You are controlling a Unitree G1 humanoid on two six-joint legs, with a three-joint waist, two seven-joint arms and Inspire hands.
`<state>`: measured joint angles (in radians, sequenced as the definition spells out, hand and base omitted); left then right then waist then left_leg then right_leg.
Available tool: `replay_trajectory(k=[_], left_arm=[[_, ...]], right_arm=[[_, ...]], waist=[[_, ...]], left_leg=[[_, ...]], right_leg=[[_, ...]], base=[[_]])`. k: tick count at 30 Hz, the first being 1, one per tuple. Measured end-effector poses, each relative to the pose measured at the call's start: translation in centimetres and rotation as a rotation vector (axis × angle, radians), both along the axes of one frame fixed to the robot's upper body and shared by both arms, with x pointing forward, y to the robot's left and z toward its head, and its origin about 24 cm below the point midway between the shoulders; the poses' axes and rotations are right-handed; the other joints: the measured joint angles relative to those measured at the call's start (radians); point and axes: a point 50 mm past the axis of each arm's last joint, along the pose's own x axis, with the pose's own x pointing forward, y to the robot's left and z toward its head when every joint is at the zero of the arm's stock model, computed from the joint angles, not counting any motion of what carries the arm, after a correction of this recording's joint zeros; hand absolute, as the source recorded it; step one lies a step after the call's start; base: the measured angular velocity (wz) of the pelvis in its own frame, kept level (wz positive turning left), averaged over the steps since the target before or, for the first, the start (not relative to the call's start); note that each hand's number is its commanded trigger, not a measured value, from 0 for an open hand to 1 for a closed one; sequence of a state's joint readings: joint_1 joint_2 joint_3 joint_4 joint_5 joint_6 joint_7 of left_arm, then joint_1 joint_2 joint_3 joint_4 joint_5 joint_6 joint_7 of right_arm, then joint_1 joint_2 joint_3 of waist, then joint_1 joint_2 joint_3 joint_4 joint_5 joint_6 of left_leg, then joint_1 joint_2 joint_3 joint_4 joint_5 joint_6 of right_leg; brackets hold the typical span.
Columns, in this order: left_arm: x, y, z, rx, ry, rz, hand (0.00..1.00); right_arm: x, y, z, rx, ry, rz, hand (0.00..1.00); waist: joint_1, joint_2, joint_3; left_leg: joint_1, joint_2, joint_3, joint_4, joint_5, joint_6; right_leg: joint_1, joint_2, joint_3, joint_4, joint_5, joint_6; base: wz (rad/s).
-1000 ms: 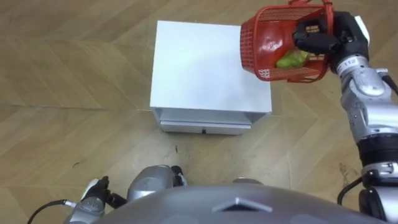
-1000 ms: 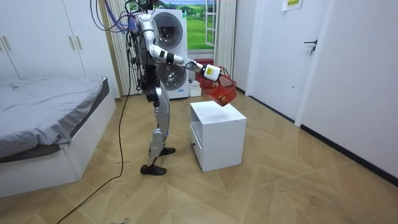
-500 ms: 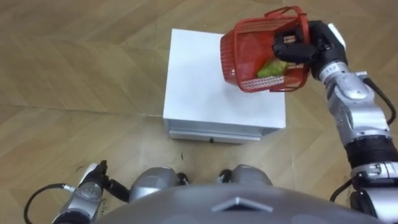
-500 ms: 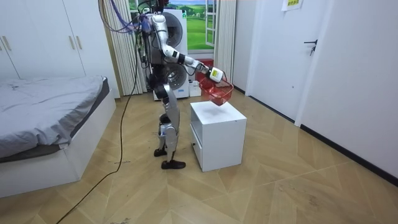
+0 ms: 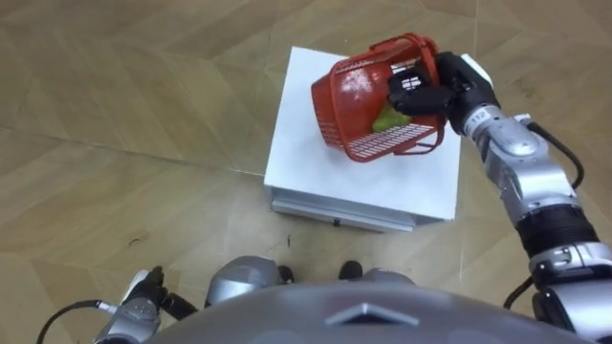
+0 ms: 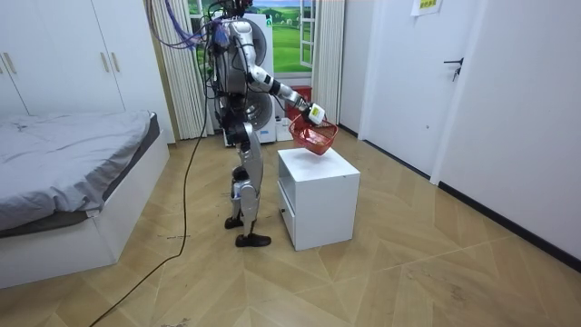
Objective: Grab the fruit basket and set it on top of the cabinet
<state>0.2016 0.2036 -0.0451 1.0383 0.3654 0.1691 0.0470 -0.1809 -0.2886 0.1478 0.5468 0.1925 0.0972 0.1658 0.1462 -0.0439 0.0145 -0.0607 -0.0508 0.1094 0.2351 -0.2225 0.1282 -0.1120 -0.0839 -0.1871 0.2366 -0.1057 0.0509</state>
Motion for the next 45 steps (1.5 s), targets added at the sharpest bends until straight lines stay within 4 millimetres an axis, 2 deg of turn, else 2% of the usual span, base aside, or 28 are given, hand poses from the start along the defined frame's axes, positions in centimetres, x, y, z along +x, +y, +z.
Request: replay_trajectory(k=[1,2,7,14,32,45], left_arm=[[-0.2,0.0,0.0,0.002,0.010,0.001,0.00],[-0.2,0.0,0.0,0.004,0.018,-0.002,0.00],[-0.4,-0.6,-0.3,-0.010,0.030,0.004,0.00],[-0.4,-0.7,-0.3,-0.026,0.040,0.005,0.00],[-0.6,-1.0,-0.4,-0.032,0.047,0.009,0.00],[-1.1,-1.2,-0.5,-0.038,0.058,0.026,0.00]], right_arm=[[-0.1,0.1,-0.2,0.001,0.008,0.001,0.78],[-0.2,0.3,-0.4,0.000,0.017,0.008,0.00],[-1.0,0.9,-2.0,-0.007,0.097,0.040,0.00],[-1.5,1.9,-2.8,0.012,0.132,0.079,0.00],[-1.9,2.5,-3.2,0.027,0.149,0.111,0.00],[-2.4,2.7,-2.6,-0.023,0.097,0.120,0.00]], waist=[[-0.002,0.002,0.0019],[-0.002,0.002,0.0027],[-0.001,0.002,0.0038],[-0.003,-0.005,-0.0005],[-0.005,-0.006,-0.0029],[-0.011,-0.015,-0.0101]], left_leg=[[-0.002,0.000,-0.007,0.000,0.000,0.000],[-0.008,0.001,-0.008,0.000,-0.001,-0.001],[-0.018,0.001,-0.015,0.002,0.001,-0.003],[-0.023,0.001,-0.014,0.003,0.001,-0.004],[0.002,0.002,-0.030,-0.006,0.001,-0.004],[0.005,0.001,-0.030,-0.006,0.001,-0.004]], right_leg=[[0.000,-0.001,-0.009,0.001,0.000,0.000],[-0.005,-0.001,-0.012,0.000,0.000,0.000],[-0.015,0.000,-0.021,-0.010,0.000,-0.001],[-0.005,-0.002,-0.044,-0.036,0.000,0.000],[0.038,0.002,-0.065,-0.051,0.003,-0.001],[0.038,0.000,-0.065,-0.052,0.003,0.000]], base=[[0.11],[0.09],[0.03],[0.00],[0.04],[0.00]])
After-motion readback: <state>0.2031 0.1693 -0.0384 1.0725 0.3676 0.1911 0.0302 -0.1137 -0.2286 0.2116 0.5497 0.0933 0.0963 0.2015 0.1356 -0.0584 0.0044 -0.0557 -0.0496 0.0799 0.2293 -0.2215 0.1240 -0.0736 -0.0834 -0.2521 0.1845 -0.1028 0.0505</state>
